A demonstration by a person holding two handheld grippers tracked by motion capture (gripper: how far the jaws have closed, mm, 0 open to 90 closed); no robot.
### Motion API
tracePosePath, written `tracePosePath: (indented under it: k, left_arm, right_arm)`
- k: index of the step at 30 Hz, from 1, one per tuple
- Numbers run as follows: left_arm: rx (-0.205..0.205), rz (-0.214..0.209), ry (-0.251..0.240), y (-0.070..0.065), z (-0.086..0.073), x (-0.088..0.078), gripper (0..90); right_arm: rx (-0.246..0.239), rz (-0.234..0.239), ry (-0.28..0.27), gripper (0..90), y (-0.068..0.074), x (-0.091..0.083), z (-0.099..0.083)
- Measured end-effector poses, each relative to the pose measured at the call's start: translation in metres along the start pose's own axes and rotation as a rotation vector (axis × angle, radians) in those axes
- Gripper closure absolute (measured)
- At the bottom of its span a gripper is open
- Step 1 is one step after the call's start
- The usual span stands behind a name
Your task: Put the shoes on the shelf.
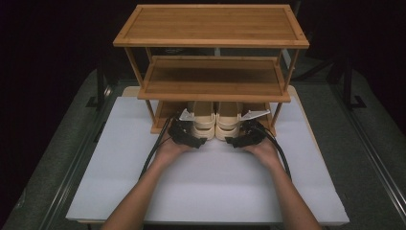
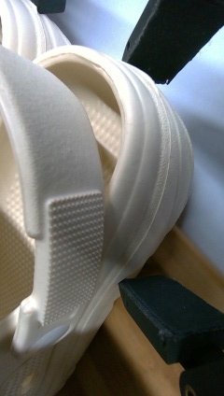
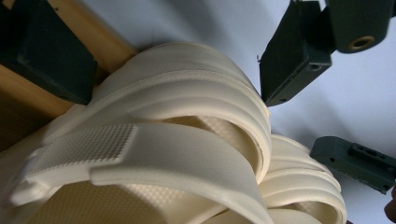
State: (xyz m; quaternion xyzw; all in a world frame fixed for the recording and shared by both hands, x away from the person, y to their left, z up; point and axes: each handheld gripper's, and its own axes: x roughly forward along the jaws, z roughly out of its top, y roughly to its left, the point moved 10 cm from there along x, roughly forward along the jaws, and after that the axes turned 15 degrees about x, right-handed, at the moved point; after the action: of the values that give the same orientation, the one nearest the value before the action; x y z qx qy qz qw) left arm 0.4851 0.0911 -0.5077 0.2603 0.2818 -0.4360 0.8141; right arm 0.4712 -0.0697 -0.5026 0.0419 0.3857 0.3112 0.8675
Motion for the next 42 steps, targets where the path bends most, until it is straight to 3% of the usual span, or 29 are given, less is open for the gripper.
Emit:
tracePosePath:
  k: [6,10,13,18,25,28,35,38,42]
  left_arm:
    - [-0.013,0.038,0.007,0.015,0.006,0.010,0.9]
    - [-0.019,0.034,0.023,0.021,0.007,0.015,0.9]
    - [-0.037,0.022,0.015,0.021,0.006,0.013,1.0]
    - [-0.009,0.011,0.019,0.012,0.004,0.002,1.0]
    - [0.028,0.003,0.025,-0.004,-0.009,-0.031,1.0]
    - [0.019,0.002,0.024,-0.012,-0.017,-0.045,1.0]
    - [0.033,0.002,0.030,-0.032,-0.045,-0.086,1.0]
    - [0.033,0.011,0.031,-0.037,-0.057,-0.100,1.0]
    - [0.018,0.028,0.029,-0.041,-0.074,-0.119,1.0]
  right_arm:
    - [0.007,-0.019,-0.021,11.4,-0.010,0.011,0.010]
    - [0.002,-0.060,-0.032,11.5,-0.015,0.017,0.016]
    - [0.005,-0.066,-0.034,12.6,-0.015,0.017,0.017]
    - [0.019,-0.071,-0.024,13.7,-0.015,0.008,0.011]
    - [-0.002,-0.045,-0.053,12.7,-0.006,-0.025,-0.005]
    - [0.003,-0.045,-0.064,12.6,-0.003,-0.042,-0.015]
    - [-0.010,-0.049,-0.071,11.3,-0.003,-0.081,-0.045]
    - [-0.014,-0.085,-0.060,9.7,-0.006,-0.097,-0.058]
    - [-0.016,-0.106,-0.084,9.8,-0.011,-0.117,-0.076]
